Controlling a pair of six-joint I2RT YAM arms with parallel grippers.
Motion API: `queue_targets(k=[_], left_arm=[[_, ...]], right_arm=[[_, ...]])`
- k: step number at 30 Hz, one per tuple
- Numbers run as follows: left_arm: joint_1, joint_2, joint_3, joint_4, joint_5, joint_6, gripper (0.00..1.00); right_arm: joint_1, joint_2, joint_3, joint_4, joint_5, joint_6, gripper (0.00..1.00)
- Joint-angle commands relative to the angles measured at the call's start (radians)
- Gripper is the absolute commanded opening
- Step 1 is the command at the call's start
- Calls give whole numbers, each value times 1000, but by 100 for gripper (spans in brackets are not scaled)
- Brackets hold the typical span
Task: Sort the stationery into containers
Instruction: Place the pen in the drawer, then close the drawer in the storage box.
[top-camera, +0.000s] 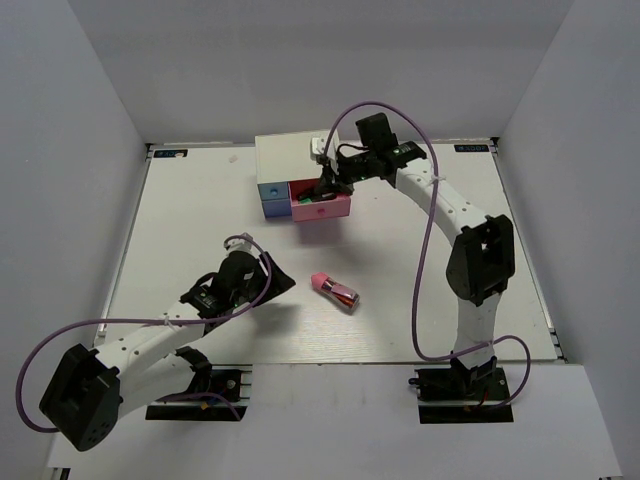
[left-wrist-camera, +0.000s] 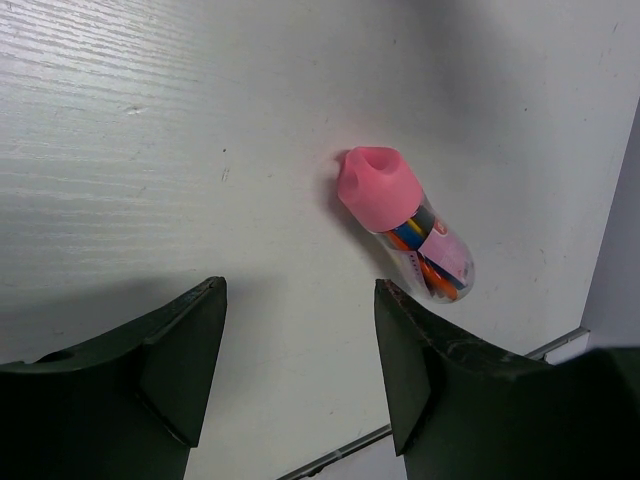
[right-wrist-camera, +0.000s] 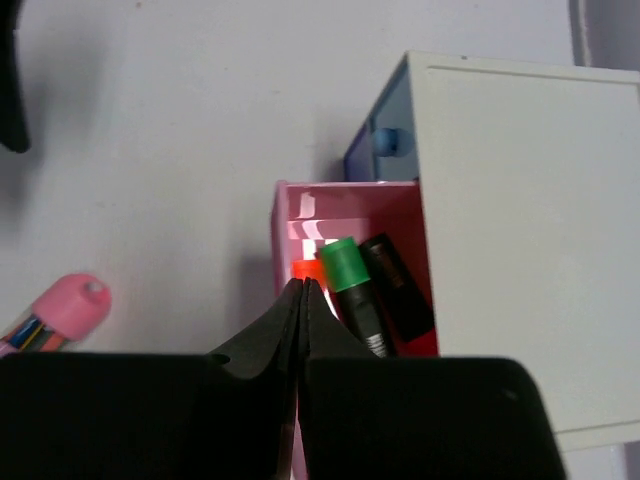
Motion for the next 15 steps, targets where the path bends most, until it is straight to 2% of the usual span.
queue_targets(k=[1,5,8,10,15], left_arm=[[-1,-5,5,-3,-6,0,71],[-1,-5,5,7,-6,0,71],[-1,-5,5,7,-6,0,71],[-1,-5,5,7,-6,0,71],[-1,-5,5,7,-6,0,71]], right_arm=[[3,-61,22,-164,-119,-175,0],[10,-40,31,-397,-108,-368,0],[19,-18,28,-447,-42,-418,0],[29,-10,6,-436,19,-389,0],[44,-17,-63,-199,150,-262,0]])
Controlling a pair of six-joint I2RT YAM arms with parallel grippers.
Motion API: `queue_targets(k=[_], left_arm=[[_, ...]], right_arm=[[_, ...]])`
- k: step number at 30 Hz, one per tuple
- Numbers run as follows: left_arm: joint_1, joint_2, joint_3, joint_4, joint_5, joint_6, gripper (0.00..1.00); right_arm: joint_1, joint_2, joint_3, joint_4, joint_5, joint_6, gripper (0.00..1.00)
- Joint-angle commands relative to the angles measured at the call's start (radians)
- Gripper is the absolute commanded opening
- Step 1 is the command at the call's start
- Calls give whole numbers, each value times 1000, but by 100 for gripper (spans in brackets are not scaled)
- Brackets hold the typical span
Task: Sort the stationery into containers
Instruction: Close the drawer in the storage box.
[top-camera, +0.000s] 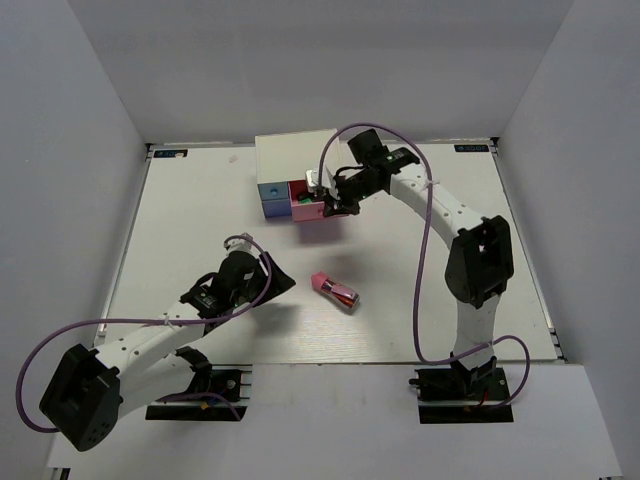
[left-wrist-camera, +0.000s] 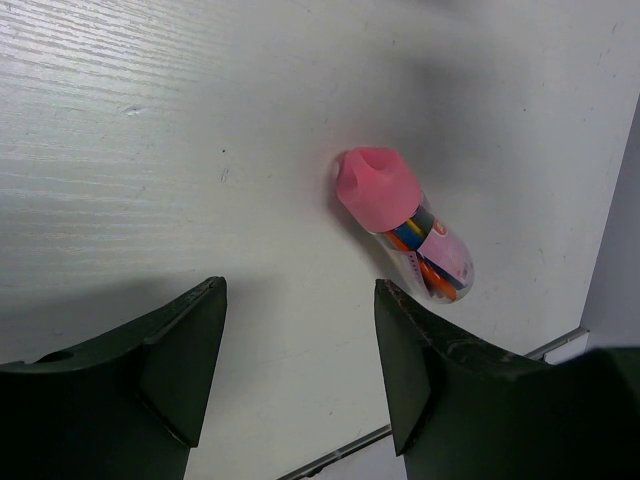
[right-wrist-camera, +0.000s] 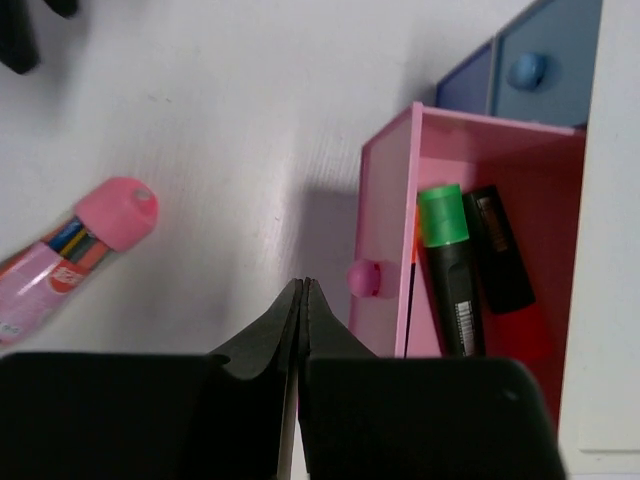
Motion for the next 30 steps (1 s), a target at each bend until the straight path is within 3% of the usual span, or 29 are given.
queue_targets(k=[1,13,30], left_arm=[[-1,-5,5,5,-6,0,71],[-1,4,5,5,-6,0,71],[-1,22,14,14,3,0,71]], right_arm=[[17,2,-46,145,132,64,0],[52,49,-33,441,408,183,0],[106,138,26,554,577,182,6]])
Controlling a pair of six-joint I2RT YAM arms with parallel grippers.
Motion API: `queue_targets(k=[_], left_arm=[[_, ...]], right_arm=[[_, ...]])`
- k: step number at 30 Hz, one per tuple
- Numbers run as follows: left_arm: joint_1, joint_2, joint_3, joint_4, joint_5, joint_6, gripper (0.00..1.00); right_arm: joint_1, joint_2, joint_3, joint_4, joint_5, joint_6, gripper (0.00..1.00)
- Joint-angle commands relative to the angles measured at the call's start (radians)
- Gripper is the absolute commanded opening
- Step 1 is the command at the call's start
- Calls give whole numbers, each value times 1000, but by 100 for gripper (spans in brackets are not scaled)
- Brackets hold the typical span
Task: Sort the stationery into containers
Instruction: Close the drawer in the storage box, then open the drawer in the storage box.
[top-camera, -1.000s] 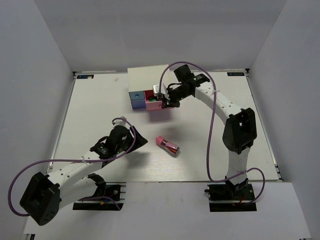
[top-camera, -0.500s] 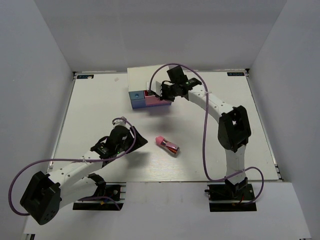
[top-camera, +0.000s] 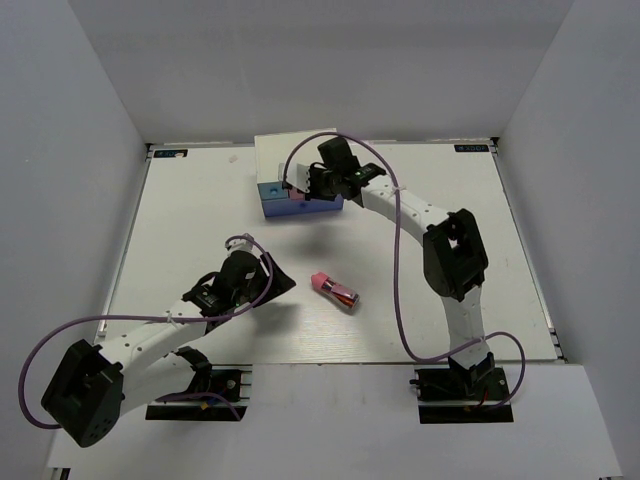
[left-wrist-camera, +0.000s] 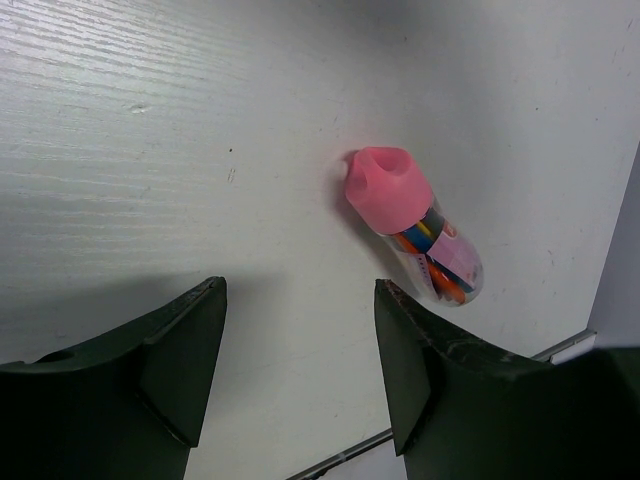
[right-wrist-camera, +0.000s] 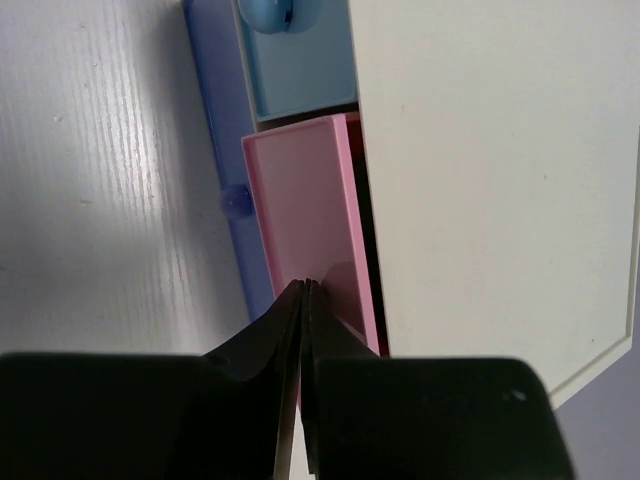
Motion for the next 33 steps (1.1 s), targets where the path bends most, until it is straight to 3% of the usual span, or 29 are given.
queue_targets(k=[1,8,11,14,17,21,23,25,26,27,31,33], left_arm=[[-1,-4,14,6,3,0,71],[-1,-4,14,44,3,9,72],[-1,-13,4,132,3,20,77],[8,13,4,230,-6,31,81],[8,73,40,291,-36,41,81],[28,184,108,356,-46,41,81],[37,240,160,393,-36,41,81],[50,327,194,422,-27,32,77],[62,355,230,449,-14,32,76],[62,383,250,459,-14,32,72],[100,501,345,489,23,12,49],[113,555,376,476,23,12,35]], right_arm=[[5,7,41,57,47,1,6],[-4,-70,-6,14,-26,34,6],[-6,-194,-144,5,-120,41,8],[-9,-349,-309,100,-117,127,17],[-16,-406,-416,166,-62,236,31],[-50,-464,-479,163,-14,359,35],[-84,-492,-528,167,7,379,41],[-98,-530,-552,180,44,428,51],[-125,-536,-581,184,59,442,64],[-134,-544,-588,189,81,465,69],[-216,-576,-623,158,43,523,64],[-255,-585,-641,143,12,546,47]])
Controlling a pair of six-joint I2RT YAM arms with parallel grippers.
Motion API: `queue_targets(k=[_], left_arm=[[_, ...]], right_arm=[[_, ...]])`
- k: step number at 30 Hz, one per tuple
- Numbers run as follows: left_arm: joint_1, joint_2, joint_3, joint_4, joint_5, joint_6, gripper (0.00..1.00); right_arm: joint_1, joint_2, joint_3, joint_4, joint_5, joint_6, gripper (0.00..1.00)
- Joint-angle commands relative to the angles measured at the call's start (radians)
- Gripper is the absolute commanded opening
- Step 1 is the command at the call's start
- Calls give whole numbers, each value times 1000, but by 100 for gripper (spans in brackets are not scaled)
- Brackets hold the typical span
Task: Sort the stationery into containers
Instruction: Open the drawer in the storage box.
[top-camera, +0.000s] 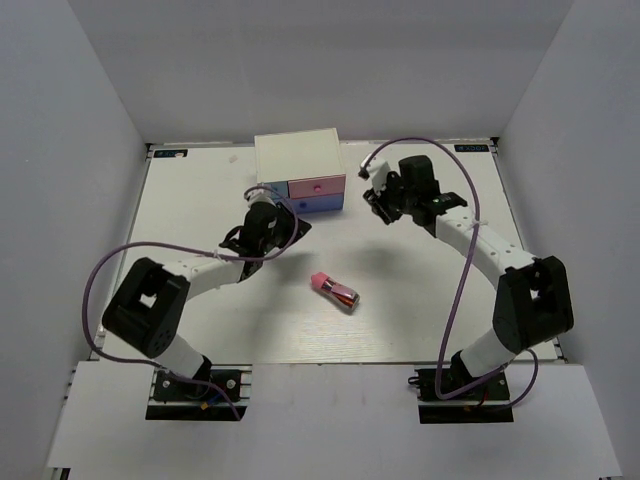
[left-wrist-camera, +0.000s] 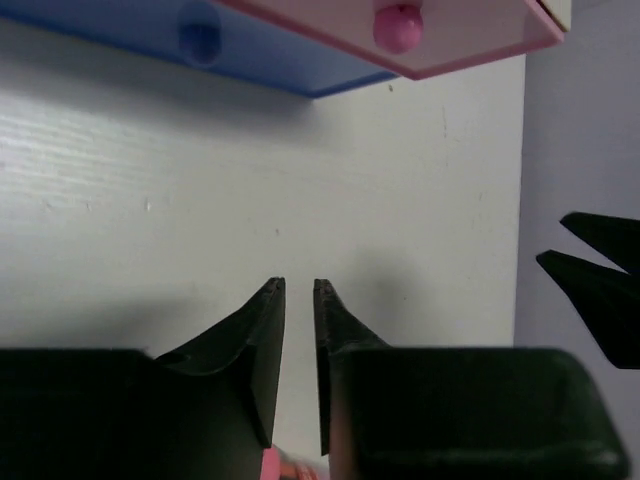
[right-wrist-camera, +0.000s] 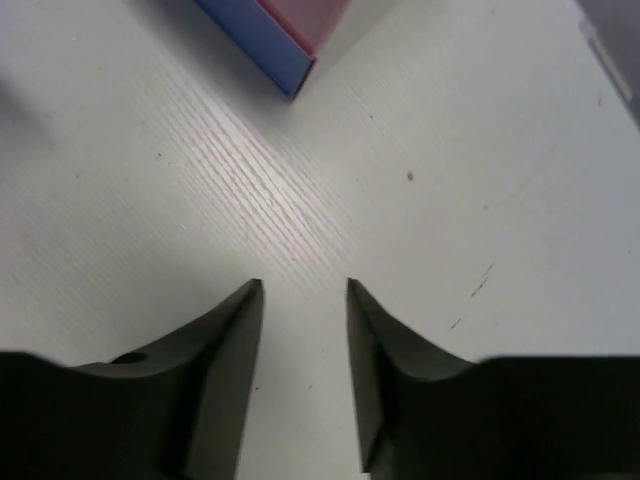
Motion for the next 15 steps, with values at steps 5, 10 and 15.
queue_targets(k=[5,10,15], left_arm=[[51,133,174,-32,12,-1,17],[62,230,289,-113,-32,31,36],[62,271,325,-169,-109,40,44]], right_arm=[[-78,-114,-81,6,-101,93,20],[-107,-178,-162,29,-113,94,20],[-114,-220,-199,37,-120,88,21]])
